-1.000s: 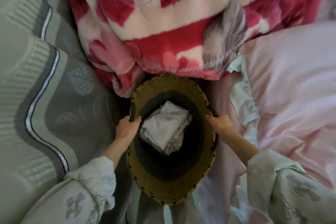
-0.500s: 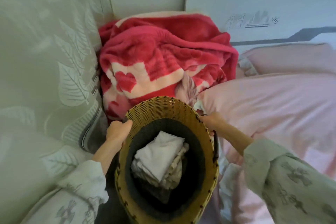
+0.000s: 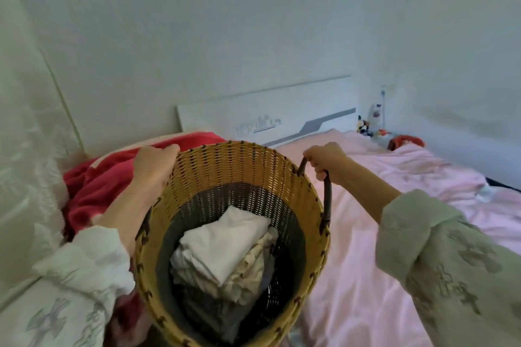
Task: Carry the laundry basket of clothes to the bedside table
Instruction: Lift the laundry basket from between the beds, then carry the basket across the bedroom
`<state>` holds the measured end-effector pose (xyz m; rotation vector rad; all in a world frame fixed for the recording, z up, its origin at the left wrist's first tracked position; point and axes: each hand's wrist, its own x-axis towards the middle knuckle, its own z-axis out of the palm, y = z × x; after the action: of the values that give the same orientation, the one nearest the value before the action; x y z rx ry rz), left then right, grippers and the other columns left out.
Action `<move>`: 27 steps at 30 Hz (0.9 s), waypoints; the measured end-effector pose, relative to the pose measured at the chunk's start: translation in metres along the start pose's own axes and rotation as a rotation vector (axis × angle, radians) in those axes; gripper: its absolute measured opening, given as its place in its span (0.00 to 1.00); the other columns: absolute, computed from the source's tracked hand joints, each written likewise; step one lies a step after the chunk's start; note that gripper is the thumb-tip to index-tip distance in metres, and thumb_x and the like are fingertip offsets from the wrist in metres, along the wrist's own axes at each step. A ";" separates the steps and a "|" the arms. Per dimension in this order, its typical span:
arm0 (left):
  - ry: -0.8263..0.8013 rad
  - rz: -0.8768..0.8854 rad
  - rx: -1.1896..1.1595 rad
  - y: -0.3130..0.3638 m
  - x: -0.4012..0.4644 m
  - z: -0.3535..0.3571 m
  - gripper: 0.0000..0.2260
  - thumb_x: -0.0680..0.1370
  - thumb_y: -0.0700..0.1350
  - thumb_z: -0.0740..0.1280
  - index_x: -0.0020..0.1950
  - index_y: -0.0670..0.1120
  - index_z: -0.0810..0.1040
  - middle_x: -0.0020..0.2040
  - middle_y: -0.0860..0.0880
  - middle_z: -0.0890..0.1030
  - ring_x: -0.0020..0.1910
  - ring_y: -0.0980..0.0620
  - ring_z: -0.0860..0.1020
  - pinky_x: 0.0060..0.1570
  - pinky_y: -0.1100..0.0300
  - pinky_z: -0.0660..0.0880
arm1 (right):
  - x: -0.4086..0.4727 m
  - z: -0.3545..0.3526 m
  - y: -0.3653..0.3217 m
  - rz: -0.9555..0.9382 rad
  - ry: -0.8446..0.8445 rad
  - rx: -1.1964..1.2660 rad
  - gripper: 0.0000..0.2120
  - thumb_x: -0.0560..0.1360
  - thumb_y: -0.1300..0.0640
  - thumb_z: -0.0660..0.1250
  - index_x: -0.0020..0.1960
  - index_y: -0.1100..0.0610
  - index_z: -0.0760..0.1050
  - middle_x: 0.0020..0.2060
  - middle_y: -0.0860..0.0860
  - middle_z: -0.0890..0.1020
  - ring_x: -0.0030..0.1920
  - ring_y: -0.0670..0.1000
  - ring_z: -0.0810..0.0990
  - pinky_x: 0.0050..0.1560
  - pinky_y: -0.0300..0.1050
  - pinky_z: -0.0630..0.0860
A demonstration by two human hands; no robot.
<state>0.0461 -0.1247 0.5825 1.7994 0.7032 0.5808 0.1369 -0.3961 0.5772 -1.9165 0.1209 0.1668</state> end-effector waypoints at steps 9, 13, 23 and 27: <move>-0.175 0.298 -0.191 0.135 -0.098 0.099 0.15 0.72 0.44 0.64 0.26 0.45 0.64 0.24 0.49 0.65 0.23 0.52 0.62 0.26 0.59 0.59 | -0.070 -0.190 -0.013 -0.106 0.487 0.256 0.10 0.73 0.61 0.61 0.33 0.59 0.68 0.28 0.52 0.67 0.25 0.49 0.62 0.22 0.38 0.61; -0.336 0.321 -0.286 0.165 -0.142 0.157 0.15 0.71 0.43 0.63 0.26 0.46 0.62 0.25 0.49 0.63 0.23 0.53 0.60 0.26 0.59 0.58 | -0.111 -0.264 -0.001 -0.143 0.696 0.271 0.08 0.71 0.60 0.62 0.33 0.60 0.70 0.28 0.52 0.69 0.26 0.50 0.64 0.26 0.41 0.62; -1.001 0.374 -0.348 0.214 -0.301 0.317 0.09 0.68 0.42 0.63 0.30 0.46 0.65 0.26 0.47 0.63 0.24 0.50 0.59 0.29 0.59 0.59 | -0.257 -0.404 0.078 0.011 1.359 0.202 0.09 0.69 0.62 0.63 0.30 0.60 0.70 0.25 0.50 0.71 0.25 0.48 0.65 0.24 0.38 0.61; -1.286 0.384 -0.355 0.220 -0.393 0.355 0.11 0.68 0.42 0.63 0.28 0.46 0.64 0.22 0.50 0.61 0.20 0.52 0.57 0.26 0.61 0.57 | -0.340 -0.427 0.113 0.108 1.656 0.163 0.05 0.69 0.60 0.63 0.36 0.62 0.74 0.28 0.51 0.73 0.28 0.49 0.68 0.26 0.39 0.63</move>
<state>0.0514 -0.6930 0.6584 1.5573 -0.5932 -0.2648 -0.1924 -0.8347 0.6775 -1.4093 1.2600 -1.3375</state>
